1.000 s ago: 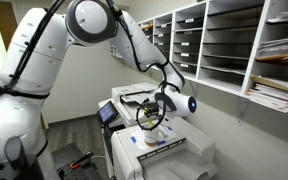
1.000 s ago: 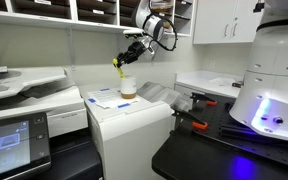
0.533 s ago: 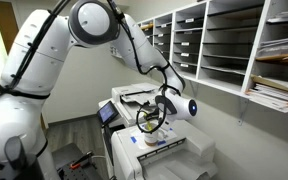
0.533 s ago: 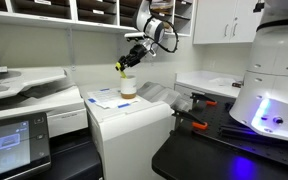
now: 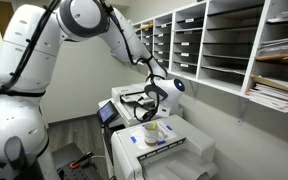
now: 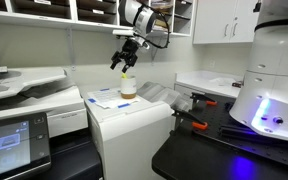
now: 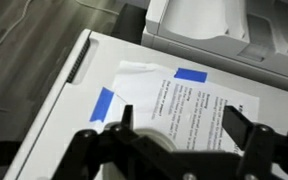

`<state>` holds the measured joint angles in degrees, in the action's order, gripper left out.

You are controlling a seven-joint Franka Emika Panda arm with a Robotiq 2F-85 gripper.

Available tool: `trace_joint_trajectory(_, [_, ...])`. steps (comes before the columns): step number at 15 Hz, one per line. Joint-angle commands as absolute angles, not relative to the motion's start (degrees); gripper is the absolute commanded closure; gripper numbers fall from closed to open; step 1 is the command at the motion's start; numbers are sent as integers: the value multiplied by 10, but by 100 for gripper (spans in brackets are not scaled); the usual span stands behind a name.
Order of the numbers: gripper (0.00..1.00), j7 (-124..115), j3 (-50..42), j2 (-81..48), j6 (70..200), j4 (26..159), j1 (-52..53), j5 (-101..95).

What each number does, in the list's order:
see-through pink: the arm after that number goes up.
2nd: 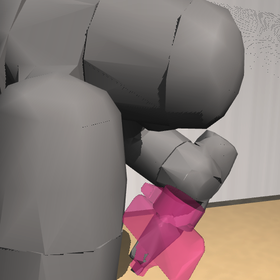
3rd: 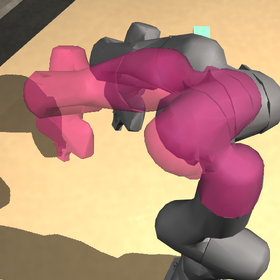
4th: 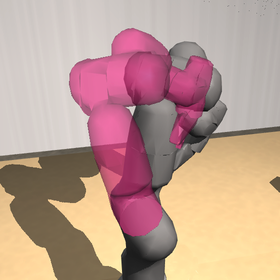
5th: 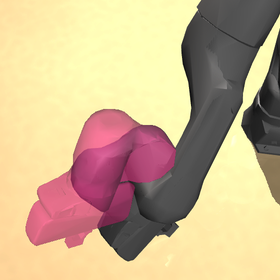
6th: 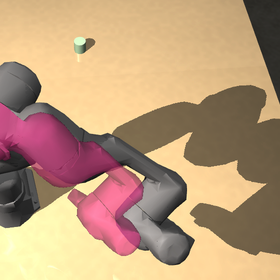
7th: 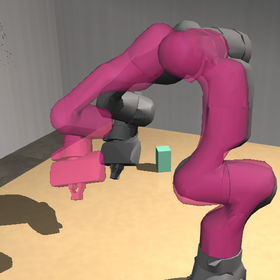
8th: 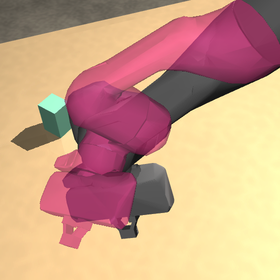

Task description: Put the marker in the cup

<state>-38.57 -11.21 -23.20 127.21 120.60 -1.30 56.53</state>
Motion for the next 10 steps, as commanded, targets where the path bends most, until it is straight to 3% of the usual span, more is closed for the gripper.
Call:
trace_joint_trajectory(1, [0,-462,-106,-172,1387,1269,41,475])
trace_joint_trajectory(7, [0,-734,-116,-121,1534,1353,113,178])
trace_joint_trajectory(10, [0,-918,-196,-109,1527,1366,183,-32])
